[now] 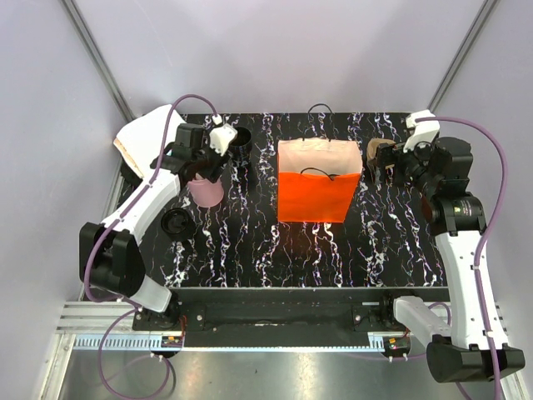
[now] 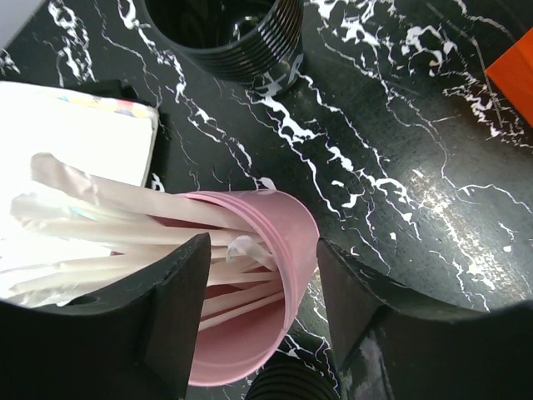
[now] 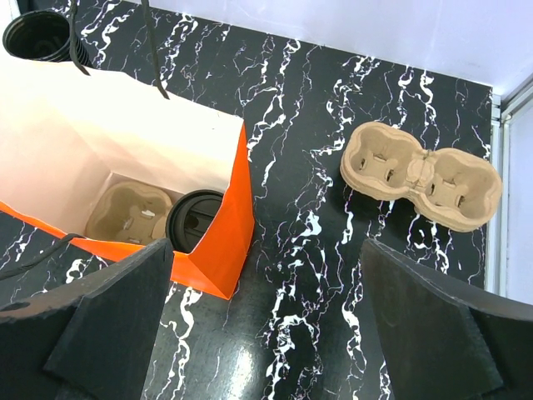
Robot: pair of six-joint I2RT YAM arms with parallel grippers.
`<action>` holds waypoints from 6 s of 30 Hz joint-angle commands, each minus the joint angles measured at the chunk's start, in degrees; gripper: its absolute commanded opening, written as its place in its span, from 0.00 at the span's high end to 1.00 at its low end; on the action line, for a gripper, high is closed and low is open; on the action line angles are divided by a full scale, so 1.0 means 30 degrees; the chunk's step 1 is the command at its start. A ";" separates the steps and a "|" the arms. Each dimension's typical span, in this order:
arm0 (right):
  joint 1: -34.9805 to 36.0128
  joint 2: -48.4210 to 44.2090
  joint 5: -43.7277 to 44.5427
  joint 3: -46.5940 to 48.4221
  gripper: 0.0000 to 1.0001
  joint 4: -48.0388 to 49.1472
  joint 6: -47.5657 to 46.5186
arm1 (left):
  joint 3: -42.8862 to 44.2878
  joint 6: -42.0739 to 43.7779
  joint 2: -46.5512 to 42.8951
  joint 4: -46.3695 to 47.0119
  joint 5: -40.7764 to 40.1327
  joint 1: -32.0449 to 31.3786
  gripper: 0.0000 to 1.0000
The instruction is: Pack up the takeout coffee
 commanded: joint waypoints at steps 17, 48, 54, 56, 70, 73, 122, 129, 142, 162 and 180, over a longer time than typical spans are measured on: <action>-0.0184 -0.0360 -0.0767 -0.0465 0.00 0.1212 0.0359 | 0.0539 -0.0714 0.0317 0.1820 0.0859 0.0341 0.77; -0.0301 -0.0566 -0.0914 -0.0611 0.00 0.1387 0.0565 | 0.2676 -0.1916 -0.3900 0.0326 0.0390 0.0400 0.92; -0.0330 -0.0624 -0.0767 -0.0641 0.00 0.1417 0.0565 | 0.3525 -0.2531 -0.4926 0.0179 0.0859 0.0400 0.92; -0.0331 -0.0624 -0.0680 -0.0641 0.00 0.1475 0.0565 | 0.3702 -0.2794 -0.5277 0.0237 0.0947 0.0371 0.92; -0.0360 -0.0419 0.0695 -0.0699 0.00 0.1855 0.0974 | 0.6017 -0.4054 -0.6216 0.0617 0.2029 0.0371 0.92; -0.0360 -0.0127 0.1602 -0.0641 0.00 0.2002 0.1179 | 0.6835 -0.4756 -0.5838 0.0619 0.2820 0.0371 0.92; -0.3319 0.1221 0.3569 -0.1490 0.00 0.3028 0.2762 | 1.3723 -1.6651 0.5061 0.4865 1.2021 -0.1387 0.92; -0.3524 0.1163 0.3159 -0.1578 0.00 0.2970 0.2820 | 1.3810 -1.6975 0.6263 0.5072 1.2344 -0.1680 0.92; -0.3729 0.1075 0.2544 -0.1666 0.00 0.2969 0.2849 | 1.3840 -1.6507 0.7699 0.4720 1.2051 -0.2616 0.91; -0.4080 0.0636 0.1841 -0.1783 0.00 0.2969 0.2996 | 1.0004 -1.5862 0.6001 0.5482 1.1201 -0.2911 0.87; -0.4198 0.0811 0.1431 -0.1813 0.00 0.2882 0.3084 | 1.0382 -1.5569 0.5562 0.5219 1.1348 -0.2823 0.58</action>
